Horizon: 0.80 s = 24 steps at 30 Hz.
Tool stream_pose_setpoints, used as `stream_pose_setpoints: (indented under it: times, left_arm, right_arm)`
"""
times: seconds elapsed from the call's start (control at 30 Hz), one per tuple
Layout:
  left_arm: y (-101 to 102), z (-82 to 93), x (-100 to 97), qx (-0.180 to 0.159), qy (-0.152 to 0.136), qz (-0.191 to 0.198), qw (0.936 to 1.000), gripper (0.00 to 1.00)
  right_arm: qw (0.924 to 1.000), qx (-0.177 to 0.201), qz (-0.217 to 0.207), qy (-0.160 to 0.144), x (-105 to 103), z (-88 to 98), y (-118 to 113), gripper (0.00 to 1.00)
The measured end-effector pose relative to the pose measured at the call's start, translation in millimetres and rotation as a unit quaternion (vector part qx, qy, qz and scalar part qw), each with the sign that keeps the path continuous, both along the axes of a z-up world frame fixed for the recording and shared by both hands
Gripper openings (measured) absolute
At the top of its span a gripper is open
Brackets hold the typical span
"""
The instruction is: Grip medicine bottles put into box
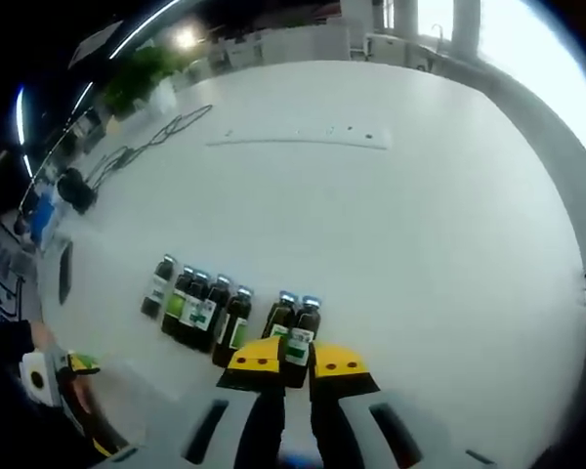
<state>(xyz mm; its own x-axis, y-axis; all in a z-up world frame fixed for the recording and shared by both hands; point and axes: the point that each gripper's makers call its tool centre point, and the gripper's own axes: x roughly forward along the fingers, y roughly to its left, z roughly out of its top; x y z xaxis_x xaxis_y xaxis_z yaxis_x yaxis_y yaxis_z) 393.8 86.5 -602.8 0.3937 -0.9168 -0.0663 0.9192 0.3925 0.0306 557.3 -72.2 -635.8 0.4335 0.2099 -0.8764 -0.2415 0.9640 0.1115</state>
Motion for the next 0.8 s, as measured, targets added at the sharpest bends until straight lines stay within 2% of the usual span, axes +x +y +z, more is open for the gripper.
stream_pose_setpoints:
  times: [0.27,0.57,0.8]
  left_arm:
    - [0,0.0,0.3,-0.001,0.001,0.0,1.0,0.63]
    - [1,0.2,0.3,-0.001,0.002,0.001,1.0,0.63]
    - [2,0.1,0.0,0.0,0.001,0.0,1.0,0.63]
  right_arm:
    - [1.0,-0.007,0.001,0.007,4,-7.3,-4,0.05]
    - [0.9999,0.008,-0.01,0.004,2,-10.7,-2,0.06]
    - [0.9999,0.006,-0.012,0.008,-1,-15.8,-4,0.07]
